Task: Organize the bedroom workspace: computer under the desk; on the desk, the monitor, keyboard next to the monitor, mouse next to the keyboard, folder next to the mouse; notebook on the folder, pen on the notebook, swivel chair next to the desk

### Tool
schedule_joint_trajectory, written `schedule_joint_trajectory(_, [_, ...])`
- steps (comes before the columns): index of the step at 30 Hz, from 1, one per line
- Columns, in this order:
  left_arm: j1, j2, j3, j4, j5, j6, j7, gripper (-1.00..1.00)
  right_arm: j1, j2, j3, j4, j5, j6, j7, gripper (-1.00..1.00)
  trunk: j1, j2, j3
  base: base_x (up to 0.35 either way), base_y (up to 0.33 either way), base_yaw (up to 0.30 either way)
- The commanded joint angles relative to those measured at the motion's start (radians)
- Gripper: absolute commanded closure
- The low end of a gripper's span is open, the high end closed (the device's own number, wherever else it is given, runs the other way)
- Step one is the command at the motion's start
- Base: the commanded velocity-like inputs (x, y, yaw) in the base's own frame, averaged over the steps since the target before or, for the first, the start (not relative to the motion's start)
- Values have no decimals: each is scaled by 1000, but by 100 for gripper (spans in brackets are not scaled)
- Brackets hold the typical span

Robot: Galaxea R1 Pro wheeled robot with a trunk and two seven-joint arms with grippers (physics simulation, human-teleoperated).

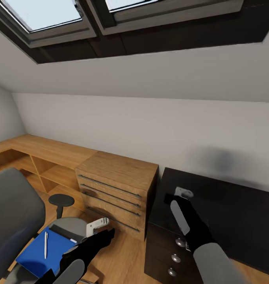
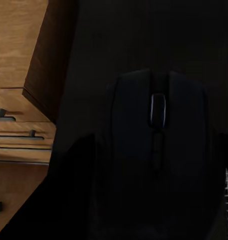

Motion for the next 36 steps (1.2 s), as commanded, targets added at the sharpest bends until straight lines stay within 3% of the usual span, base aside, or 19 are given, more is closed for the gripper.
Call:
schedule_joint_trajectory(1, [-1, 0, -3, 8, 3, 3, 6, -100, 43, 0, 5, -71, -11, 21, -15, 100, -4, 6, 2, 0, 0, 0])
schedule_joint_trajectory(10, [-1, 1, -4, 17, 0, 3, 6, -100, 73, 1, 7, -126, -13, 35, -20, 100, -38, 69, 30, 0, 0, 0])
schedule_joint_trajectory(14, [-1, 1, -4, 17, 1, 3, 6, -100, 73, 5, 38, -129, -12, 32, -20, 100, -54, 97, 43, 0, 0, 0])
schedule_joint_trajectory(22, [-1, 1, -4, 17, 2, 3, 5, -100, 73, 3, 47, -130, -12, 29, -20, 100, -84, 153, 69, 0, 0, -42])
schedule_joint_trajectory(36, [-1, 0, -6, 39, 5, 2, 0, -100, 73, 1, 47, -157, -12, 33, -21, 100, -84, 153, 70, -14, 0, -35])
